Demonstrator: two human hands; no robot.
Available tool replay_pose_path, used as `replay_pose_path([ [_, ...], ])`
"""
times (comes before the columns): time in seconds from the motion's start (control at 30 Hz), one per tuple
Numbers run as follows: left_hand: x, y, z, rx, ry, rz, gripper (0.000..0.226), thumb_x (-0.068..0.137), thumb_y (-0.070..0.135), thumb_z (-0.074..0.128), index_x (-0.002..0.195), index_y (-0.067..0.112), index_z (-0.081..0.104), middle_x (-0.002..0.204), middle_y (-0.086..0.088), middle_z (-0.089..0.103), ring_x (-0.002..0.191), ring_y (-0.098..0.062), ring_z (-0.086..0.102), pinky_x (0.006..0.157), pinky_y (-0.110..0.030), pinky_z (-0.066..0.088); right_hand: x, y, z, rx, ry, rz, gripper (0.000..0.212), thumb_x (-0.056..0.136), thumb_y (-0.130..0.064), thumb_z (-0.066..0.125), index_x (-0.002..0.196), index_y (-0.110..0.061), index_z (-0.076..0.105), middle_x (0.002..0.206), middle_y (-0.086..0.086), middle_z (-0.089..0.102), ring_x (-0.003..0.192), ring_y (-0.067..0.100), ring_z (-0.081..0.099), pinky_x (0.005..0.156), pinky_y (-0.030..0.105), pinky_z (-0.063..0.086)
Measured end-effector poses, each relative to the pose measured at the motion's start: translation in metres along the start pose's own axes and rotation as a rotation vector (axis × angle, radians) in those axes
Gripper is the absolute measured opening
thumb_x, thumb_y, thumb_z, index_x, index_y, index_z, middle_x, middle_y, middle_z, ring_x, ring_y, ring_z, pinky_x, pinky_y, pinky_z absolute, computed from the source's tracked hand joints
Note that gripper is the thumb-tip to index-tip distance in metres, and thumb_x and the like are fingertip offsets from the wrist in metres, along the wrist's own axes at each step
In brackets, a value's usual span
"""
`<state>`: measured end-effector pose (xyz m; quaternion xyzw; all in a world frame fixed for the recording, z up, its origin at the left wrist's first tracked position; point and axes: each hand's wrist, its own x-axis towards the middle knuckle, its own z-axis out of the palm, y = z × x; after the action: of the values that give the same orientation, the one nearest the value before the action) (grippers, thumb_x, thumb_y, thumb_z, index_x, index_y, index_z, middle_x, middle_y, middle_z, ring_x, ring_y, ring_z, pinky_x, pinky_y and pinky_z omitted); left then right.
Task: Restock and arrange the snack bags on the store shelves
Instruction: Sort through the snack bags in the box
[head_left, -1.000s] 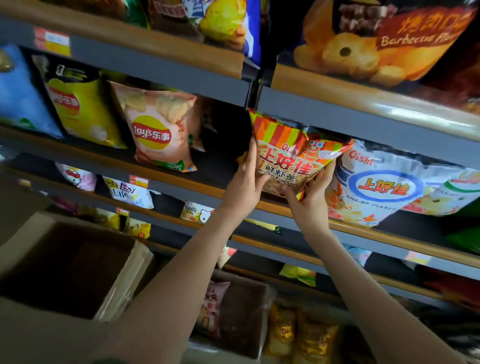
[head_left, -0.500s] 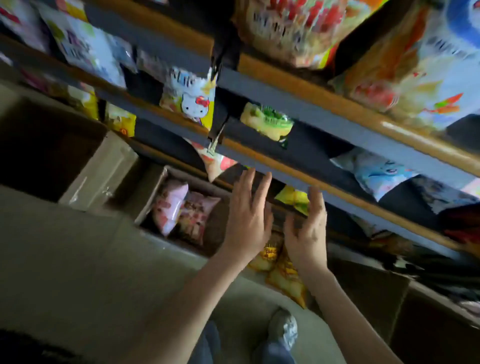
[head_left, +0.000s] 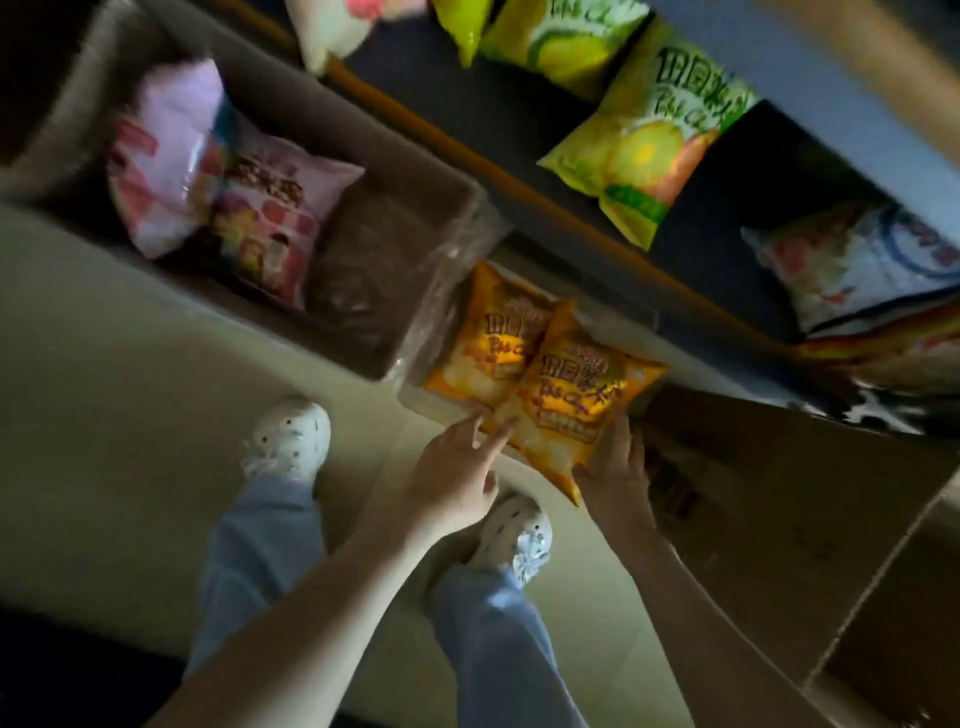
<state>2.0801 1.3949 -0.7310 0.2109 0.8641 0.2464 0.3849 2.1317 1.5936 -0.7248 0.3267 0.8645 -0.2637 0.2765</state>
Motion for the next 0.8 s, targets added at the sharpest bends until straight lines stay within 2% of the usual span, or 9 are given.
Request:
replay_pose_path([
  [0.17,0.058,0.004,0.041,-0.172,-0.078,-0.017,0.078,0.095,0.039,0.05,0.149,0.042,-0.005,0.158,-0.011,0.01,0.141,-0.033,0.022,0.113,-0.044,0.03,0.034,0.019,0.013,0.184,-0.027,-0.056,0.099,0.085,-0.018,0.069,0.149,-0.036,-0.004,0.157,0.005,0.006,0.141,0.029,0.021,0.108,0.04,0.03],
  [0.23,0.085,0.003,0.047,-0.181,-0.062,-0.054,0.079,0.095,0.049,0.045,0.147,0.043,-0.015,0.158,-0.013,0.008,0.142,-0.036,0.016,0.115,-0.05,0.023,0.044,0.021,0.017,0.207,-0.037,-0.105,0.105,0.082,-0.037,0.072,0.142,-0.047,-0.015,0.158,0.004,-0.002,0.144,0.027,0.014,0.113,0.039,0.024],
  [0.3,0.105,0.006,0.05,-0.166,-0.081,-0.096,0.078,0.094,0.059,0.034,0.145,0.04,-0.022,0.158,-0.015,0.003,0.145,-0.036,0.006,0.117,-0.052,0.008,0.053,0.022,0.019,0.167,-0.028,-0.154,0.106,0.075,-0.061,0.067,0.135,-0.058,-0.022,0.158,0.005,-0.01,0.146,0.028,0.008,0.115,0.05,0.024],
  [0.37,0.116,0.015,0.051,-0.172,-0.133,-0.098,0.077,0.095,0.059,0.033,0.145,0.04,-0.022,0.158,-0.016,0.002,0.145,-0.036,0.003,0.116,-0.049,0.003,0.058,0.021,0.019,0.149,-0.039,-0.197,0.1,0.081,-0.054,0.065,0.136,-0.057,-0.019,0.157,0.005,-0.014,0.146,0.029,0.005,0.114,0.052,0.025],
  [0.47,0.118,0.023,0.054,-0.305,-0.134,-0.119,0.074,0.092,0.061,0.036,0.142,0.053,-0.018,0.156,-0.016,0.008,0.144,-0.035,0.004,0.115,-0.049,0.003,0.054,0.023,0.013,0.244,-0.049,-0.18,0.095,0.087,-0.029,0.068,0.135,-0.056,-0.01,0.156,0.002,-0.006,0.144,0.026,0.012,0.113,0.048,0.029],
  [0.57,0.114,0.024,0.045,-0.638,-0.061,-0.195,0.073,0.081,0.069,0.04,0.134,0.067,-0.01,0.158,-0.006,0.001,0.144,-0.036,0.007,0.115,-0.056,0.013,0.04,0.025,0.006,0.353,-0.002,-0.124,0.105,0.083,-0.018,0.072,0.13,-0.061,-0.012,0.155,0.001,0.003,0.141,0.022,0.018,0.111,0.043,0.032],
  [0.63,0.114,0.021,0.039,-0.736,-0.046,-0.215,0.068,0.086,0.062,0.048,0.135,0.069,0.001,0.157,-0.004,0.004,0.142,-0.036,0.014,0.113,-0.057,0.021,0.038,0.028,0.004,0.436,0.028,-0.105,0.11,0.081,-0.013,0.074,0.131,-0.063,-0.01,0.155,-0.002,0.006,0.14,0.018,0.02,0.112,0.047,0.031],
  [0.73,0.114,0.024,0.035,-0.775,-0.073,-0.161,0.069,0.094,0.038,0.057,0.144,0.055,0.013,0.154,-0.005,0.01,0.14,-0.032,0.022,0.113,-0.042,0.026,0.038,0.028,0.001,0.493,0.019,-0.128,0.109,0.083,-0.017,0.073,0.131,-0.071,-0.009,0.154,-0.005,0.008,0.139,0.016,0.022,0.108,0.053,0.036],
  [0.8,0.109,0.035,0.03,-0.811,-0.07,-0.138,0.072,0.093,0.033,0.058,0.146,0.052,0.012,0.152,-0.005,0.009,0.138,-0.028,0.024,0.104,-0.031,0.026,0.037,0.026,-0.008,0.497,0.045,-0.133,0.106,0.084,-0.02,0.072,0.129,-0.071,-0.009,0.155,-0.003,0.006,0.138,0.015,0.022,0.109,0.045,0.036],
])
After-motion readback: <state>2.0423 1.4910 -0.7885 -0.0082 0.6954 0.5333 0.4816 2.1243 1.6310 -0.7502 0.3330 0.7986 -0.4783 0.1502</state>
